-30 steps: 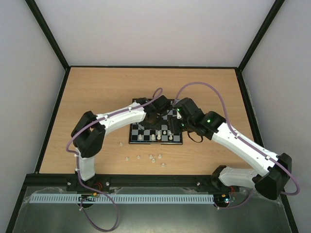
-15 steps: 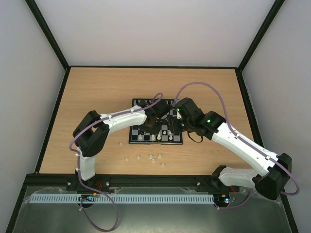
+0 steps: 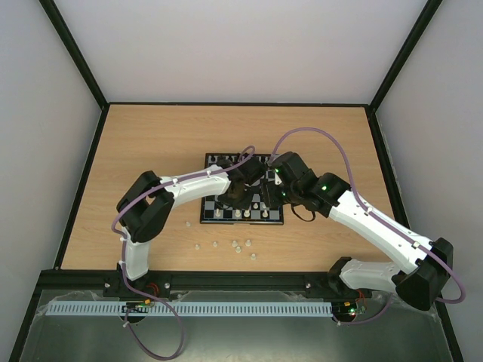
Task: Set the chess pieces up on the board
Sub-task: Place the chess piece on the chessboard, then pick up the chess piece at the center of the board.
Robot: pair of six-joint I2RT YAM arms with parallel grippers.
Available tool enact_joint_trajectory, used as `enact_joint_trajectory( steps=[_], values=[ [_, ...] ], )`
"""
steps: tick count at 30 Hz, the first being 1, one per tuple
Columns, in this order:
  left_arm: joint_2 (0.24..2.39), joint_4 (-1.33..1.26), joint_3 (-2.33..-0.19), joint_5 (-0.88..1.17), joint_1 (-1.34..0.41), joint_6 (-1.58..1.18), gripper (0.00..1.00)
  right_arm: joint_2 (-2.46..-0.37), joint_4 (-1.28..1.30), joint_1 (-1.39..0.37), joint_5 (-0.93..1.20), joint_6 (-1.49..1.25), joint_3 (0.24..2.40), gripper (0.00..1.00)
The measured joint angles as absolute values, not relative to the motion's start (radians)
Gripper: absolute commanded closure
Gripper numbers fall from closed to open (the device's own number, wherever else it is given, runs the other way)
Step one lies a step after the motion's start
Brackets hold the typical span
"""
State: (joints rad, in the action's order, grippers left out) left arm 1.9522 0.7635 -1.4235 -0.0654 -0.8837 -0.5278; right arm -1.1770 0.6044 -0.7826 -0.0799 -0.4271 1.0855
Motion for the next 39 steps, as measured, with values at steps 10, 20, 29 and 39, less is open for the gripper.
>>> enact_joint_trajectory(
  steps=[10,20,29,39],
  values=[
    [1.954,0.762,-1.423,-0.073,-0.884,-0.54,0.73,-1.177,0.604,-0.783,-0.079,-0.427,1.085,0.51],
    [1.914,0.793,-1.43,-0.132,-0.881,-0.563,0.59,-1.176,0.604,-0.783,-0.075,-0.427,1.084,0.48],
    [1.656,0.823,-1.342,-0.209,-0.853,-0.637,0.4,-1.158,0.604,-0.783,-0.066,-0.427,1.084,0.37],
    [1.422,0.845,-0.974,-0.223,-0.767,-0.77,0.01,-1.154,0.599,-0.783,-0.028,-0.427,1.082,0.01]
  ],
)
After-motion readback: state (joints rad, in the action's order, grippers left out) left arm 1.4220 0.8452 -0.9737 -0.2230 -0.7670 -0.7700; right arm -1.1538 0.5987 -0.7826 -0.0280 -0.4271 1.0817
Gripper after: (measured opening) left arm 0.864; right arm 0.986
